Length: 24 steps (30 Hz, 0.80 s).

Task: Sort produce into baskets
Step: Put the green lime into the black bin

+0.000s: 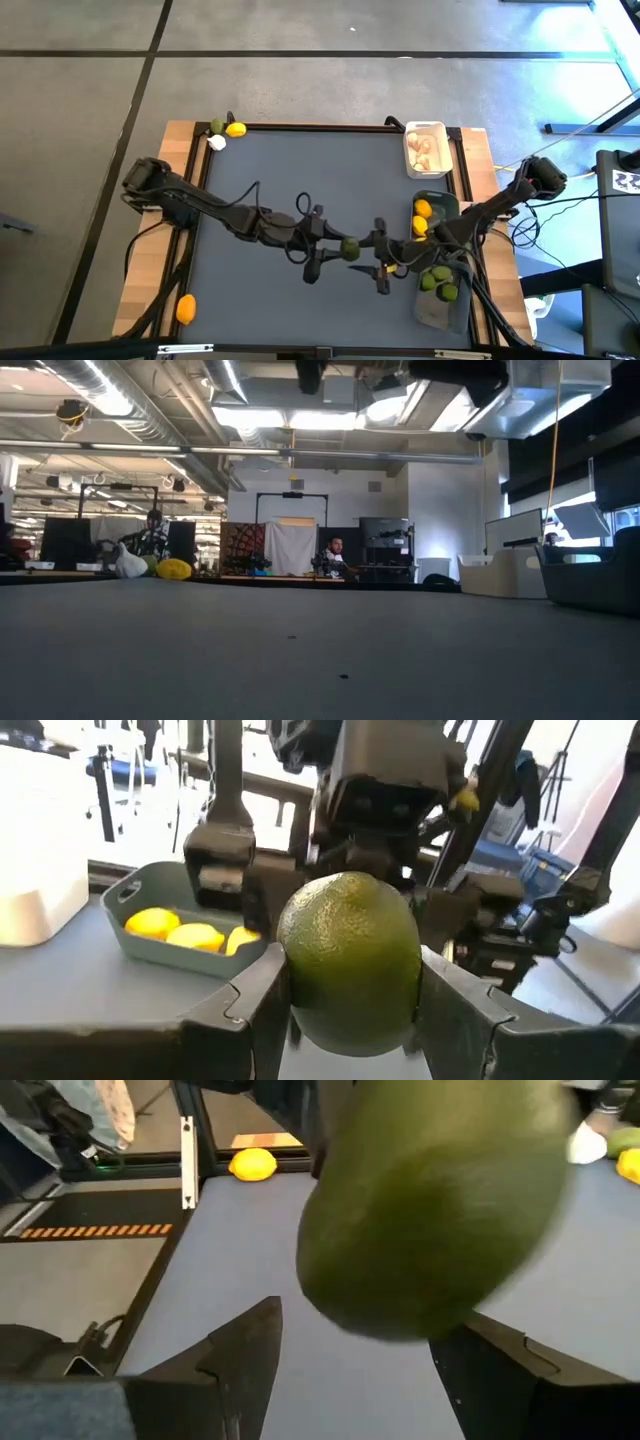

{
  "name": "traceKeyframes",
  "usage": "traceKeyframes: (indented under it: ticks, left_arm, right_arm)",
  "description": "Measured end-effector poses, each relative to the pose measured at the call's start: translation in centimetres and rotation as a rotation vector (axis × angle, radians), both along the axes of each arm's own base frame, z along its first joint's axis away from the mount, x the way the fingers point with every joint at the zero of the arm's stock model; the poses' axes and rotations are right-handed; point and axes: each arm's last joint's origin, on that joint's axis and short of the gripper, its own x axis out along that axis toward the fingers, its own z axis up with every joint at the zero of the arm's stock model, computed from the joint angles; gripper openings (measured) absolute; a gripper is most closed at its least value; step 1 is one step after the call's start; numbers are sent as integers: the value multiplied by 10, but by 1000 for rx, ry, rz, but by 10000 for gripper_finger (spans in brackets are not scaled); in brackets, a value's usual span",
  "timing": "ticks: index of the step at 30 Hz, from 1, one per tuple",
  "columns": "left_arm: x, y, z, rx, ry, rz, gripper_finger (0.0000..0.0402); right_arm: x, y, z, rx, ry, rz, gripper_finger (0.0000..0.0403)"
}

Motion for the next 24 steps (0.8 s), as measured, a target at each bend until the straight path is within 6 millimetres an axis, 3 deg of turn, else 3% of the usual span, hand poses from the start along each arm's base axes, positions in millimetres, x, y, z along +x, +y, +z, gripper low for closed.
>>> traceKeyframes:
  ticks: [8, 17, 24]
  left_arm:
    - [5, -1, -8, 16, 3, 3, 171]
    - [5, -1, -9, 41, 8, 0, 171]
    - [5, -1, -9, 41, 11, 0, 187]
  right_arm:
    - [2, 0, 1, -37, -36, -30, 238]
    - [2, 0, 1, -49, -40, -28, 169]
    - [2, 0, 0, -51, -35, -27, 175]
